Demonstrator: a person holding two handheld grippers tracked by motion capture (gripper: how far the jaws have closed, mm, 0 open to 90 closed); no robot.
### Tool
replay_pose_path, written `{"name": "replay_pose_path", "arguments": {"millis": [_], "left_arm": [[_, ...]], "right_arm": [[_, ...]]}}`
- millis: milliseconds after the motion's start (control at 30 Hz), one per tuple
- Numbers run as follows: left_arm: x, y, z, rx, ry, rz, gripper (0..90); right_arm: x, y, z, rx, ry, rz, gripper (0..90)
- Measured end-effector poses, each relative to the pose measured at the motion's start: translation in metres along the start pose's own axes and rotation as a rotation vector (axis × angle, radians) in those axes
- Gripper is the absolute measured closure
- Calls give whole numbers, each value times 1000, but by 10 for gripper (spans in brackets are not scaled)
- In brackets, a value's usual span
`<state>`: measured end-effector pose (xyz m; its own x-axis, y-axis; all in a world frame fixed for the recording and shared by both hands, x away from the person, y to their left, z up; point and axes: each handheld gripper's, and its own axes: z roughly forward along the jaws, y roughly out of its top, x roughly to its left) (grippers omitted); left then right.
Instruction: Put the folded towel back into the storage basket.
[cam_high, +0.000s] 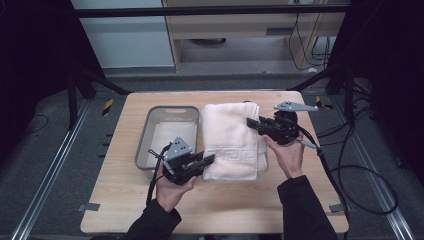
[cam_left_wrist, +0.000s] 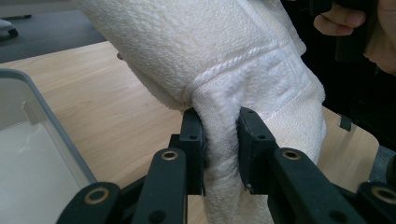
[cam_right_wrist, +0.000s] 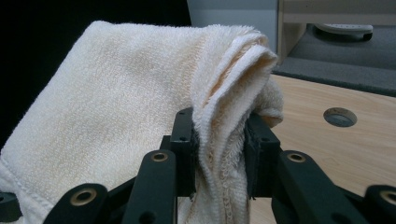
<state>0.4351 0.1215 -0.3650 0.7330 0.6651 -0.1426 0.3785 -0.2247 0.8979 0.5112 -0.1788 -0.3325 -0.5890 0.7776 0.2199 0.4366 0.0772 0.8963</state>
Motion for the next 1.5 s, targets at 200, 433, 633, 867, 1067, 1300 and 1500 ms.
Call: {"name": "replay_pose_path", "arguments": {"millis": [200,433,633,867,1067,1300,1500], "left_arm": [[6,4,-7,-20,13,-8,733],[16,5,-17,-33,42,-11,733],[25,5,-26,-52,56,-29,733],[34,5,-37,-74,68,-44,733],[45,6,-48,-93,89,-62,733],[53,6,-59,-111,116,-77,733],[62,6,-69,-126,138,-93,733]], "right_arm": [[6,9,5,-10,-1,-10,694],[15,17,15,-20,2,-18,694],[25,25,26,-24,9,-36,694],[35,33,35,-25,16,-46,694],[47,44,46,-25,17,-72,694],[61,55,59,-25,26,-90,694],[70,61,70,-29,35,-96,693]]}}
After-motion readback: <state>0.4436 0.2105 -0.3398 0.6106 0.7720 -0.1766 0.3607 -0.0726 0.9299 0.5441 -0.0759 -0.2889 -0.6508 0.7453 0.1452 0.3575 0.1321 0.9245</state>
